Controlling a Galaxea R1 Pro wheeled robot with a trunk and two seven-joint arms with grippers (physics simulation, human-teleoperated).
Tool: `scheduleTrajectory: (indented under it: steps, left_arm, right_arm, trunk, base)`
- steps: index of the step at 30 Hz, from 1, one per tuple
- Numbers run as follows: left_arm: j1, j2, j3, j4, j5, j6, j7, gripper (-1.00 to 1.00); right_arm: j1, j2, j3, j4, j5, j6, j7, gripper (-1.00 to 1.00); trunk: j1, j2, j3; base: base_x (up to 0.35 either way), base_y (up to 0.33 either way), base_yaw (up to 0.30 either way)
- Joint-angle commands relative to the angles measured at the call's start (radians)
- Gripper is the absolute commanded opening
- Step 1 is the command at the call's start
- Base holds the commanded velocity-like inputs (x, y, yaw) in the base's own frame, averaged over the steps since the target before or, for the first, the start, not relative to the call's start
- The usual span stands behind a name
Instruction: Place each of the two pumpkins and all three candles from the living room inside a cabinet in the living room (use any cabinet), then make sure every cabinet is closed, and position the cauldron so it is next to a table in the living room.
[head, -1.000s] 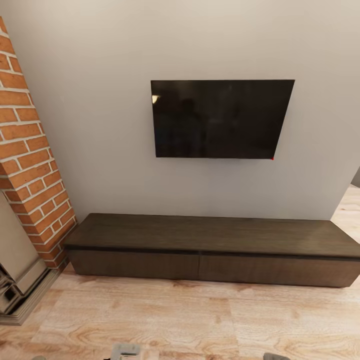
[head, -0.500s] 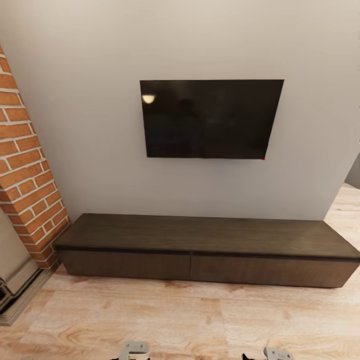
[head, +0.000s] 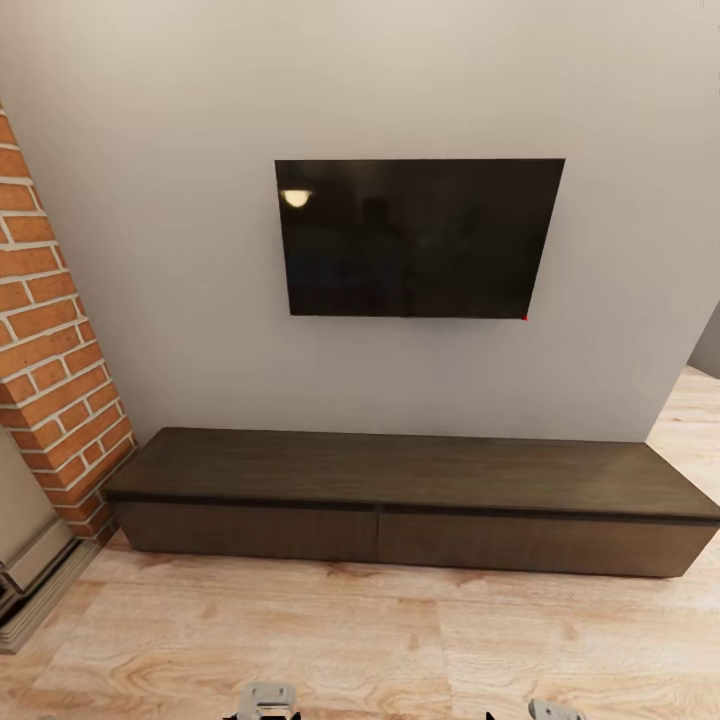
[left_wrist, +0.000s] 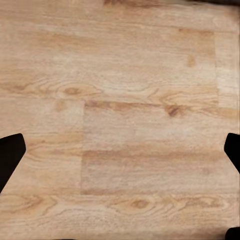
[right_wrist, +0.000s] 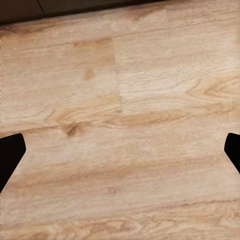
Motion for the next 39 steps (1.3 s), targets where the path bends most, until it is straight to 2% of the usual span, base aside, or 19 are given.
scheduleTrajectory:
  steps: [1,5,8,10,13,15,16,18,20,21,23,25,26,28,30,33,35,37,39]
  left_arm:
    - [0.0,0.001,-0.002,-0.01,0.019,0.006,0.005,1.0]
    - [0.001,0.003,-0.004,-0.029,0.048,0.013,-0.001,1.0]
    - [0.001,0.006,-0.004,-0.06,0.082,0.036,-0.005,1.0]
    - [0.001,0.008,-0.006,-0.115,0.134,0.093,-0.007,1.0]
    - [0.0,0.01,-0.006,-0.242,0.212,0.251,-0.009,1.0]
    - [0.0,0.014,-0.002,-0.332,0.242,0.353,-0.009,1.0]
    - [-0.001,0.015,0.001,-0.353,0.248,0.373,-0.009,1.0]
    - [-0.003,0.02,0.029,-0.426,0.284,0.438,-0.011,1.0]
    - [-0.003,0.022,0.05,-0.446,0.354,0.459,-0.012,1.0]
    - [-0.003,0.026,0.057,-0.451,0.421,0.466,-0.012,1.0]
    - [-0.003,0.048,0.061,-0.448,0.502,0.471,-0.013,1.0]
    - [-0.003,0.078,0.061,-0.425,0.558,0.473,-0.014,1.0]
    - [-0.003,0.091,0.06,-0.415,0.597,0.474,-0.014,1.0]
    - [-0.003,0.1,0.059,-0.409,0.634,0.474,-0.014,1.0]
    - [-0.003,0.105,0.059,-0.408,0.649,0.475,-0.015,1.0]
    - [-0.007,0.107,0.057,-0.417,0.658,0.478,-0.016,1.0]
    - [-0.039,0.108,0.057,-0.431,0.667,0.518,-0.027,1.0]
    - [-0.085,0.108,0.06,-0.441,0.692,0.606,-0.057,1.0]
    - [-0.127,0.109,0.063,-0.443,0.723,0.647,-0.083,1.0]
  right_arm:
    - [0.0,0.001,-0.001,-0.002,-0.01,0.005,0.001,1.0]
    - [0.0,0.003,-0.001,0.0,-0.01,0.003,0.0,1.0]
    - [0.0,0.002,-0.002,0.004,-0.01,-0.015,-0.003,1.0]
    - [0.0,0.001,-0.002,0.01,-0.013,-0.032,-0.002,1.0]
    - [0.0,-0.002,-0.002,0.019,-0.05,-0.039,0.002,1.0]
    - [0.0,-0.005,-0.002,0.014,-0.119,-0.033,0.004,1.0]
    - [0.0,-0.006,-0.002,0.011,-0.172,-0.029,0.005,1.0]
    - [0.0,-0.01,-0.002,0.007,-0.313,-0.014,0.005,1.0]
    - [0.0,-0.021,-0.002,0.006,-0.473,-0.008,0.005,1.0]
    - [0.0,-0.032,-0.002,0.009,-0.575,-0.009,0.004,1.0]
    - [0.0,-0.04,-0.001,0.015,-0.674,-0.013,0.004,1.0]
    - [0.0,-0.044,-0.001,0.016,-0.719,-0.015,0.005,1.0]
    - [0.0,-0.045,-0.001,0.016,-0.736,-0.016,0.007,1.0]
    - [0.0,-0.045,-0.001,0.018,-0.746,-0.016,0.015,1.0]
    - [0.0,-0.046,-0.001,0.018,-0.75,-0.014,0.063,1.0]
    - [0.0,-0.053,-0.002,0.02,-0.75,-0.009,0.174,1.0]
    - [0.0,-0.077,-0.004,0.017,-0.759,-0.005,0.219,1.0]
    - [0.0,-0.107,-0.029,0.014,-0.818,-0.002,0.277,1.0]
    - [0.0,-0.121,-0.058,0.011,-0.919,-0.001,0.355,1.0]
  trunk:
    - [0.0,-0.001,-0.001]
    - [0.0,-0.001,-0.001]
    - [0.0,-0.001,-0.001]
    - [0.0,-0.001,-0.001]
    - [0.0,-0.001,-0.001]
    - [0.0,-0.001,-0.001]
    - [0.0,-0.001,-0.001]
    - [0.0,-0.001,-0.001]
    - [0.0,-0.001,-0.001]
    - [0.0,-0.001,-0.001]
    - [0.004,-0.008,-0.004]
    - [0.011,-0.022,-0.01]
    - [0.015,-0.029,-0.014]
    - [0.023,-0.043,-0.02]
    - [0.031,-0.057,-0.026]
    - [0.042,-0.078,-0.036]
    - [0.05,-0.092,-0.042]
    - [0.057,-0.106,-0.048]
    - [0.065,-0.12,-0.054]
  base:
    - [0.0,0.0,0.0]
    - [0.0,0.0,0.0]
    - [0.0,0.0,0.0]
    - [0.0,0.0,0.0]
    - [0.0,0.0,0.0]
    - [0.0,0.0,0.0]
    - [0.0,0.0,0.0]
    - [0.0,0.0,0.0]
    - [0.0,0.0,0.0]
    - [0.0,0.0,0.0]
    - [0.0,0.0,0.0]
    - [0.0,0.0,0.0]
    - [0.0,0.0,0.0]
    - [0.0,0.0,0.0]
    - [0.0,0.0,0.0]
    - [0.0,0.0,0.0]
    - [0.0,0.0,0.0]
    - [0.0,0.0,0.0]
    - [0.0,0.0,0.0]
